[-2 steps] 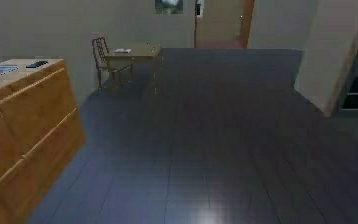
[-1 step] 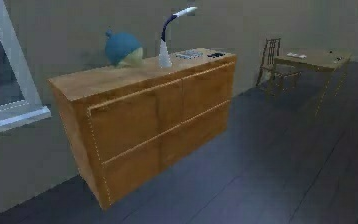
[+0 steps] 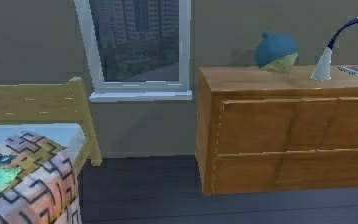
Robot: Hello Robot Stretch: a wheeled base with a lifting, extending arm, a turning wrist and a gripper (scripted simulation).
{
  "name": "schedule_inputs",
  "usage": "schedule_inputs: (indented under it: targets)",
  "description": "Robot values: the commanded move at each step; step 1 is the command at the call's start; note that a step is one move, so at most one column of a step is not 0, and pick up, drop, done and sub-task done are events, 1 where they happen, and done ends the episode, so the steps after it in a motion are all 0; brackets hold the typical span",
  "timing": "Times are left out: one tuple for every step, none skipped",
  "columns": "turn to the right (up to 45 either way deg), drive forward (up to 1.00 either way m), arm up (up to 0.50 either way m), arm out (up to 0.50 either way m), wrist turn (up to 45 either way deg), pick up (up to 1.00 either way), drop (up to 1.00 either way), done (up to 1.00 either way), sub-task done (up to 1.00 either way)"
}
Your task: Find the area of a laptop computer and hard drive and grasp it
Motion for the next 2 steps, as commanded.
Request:
schedule_inputs:
  targets:
    - [0.0,0.50,0.00,0.00,0.0,0.00,0.00,0.00,0.00]
    - [-45.0,0.00,0.00,0.00,0.0,0.00,0.00,0.00,0.00]
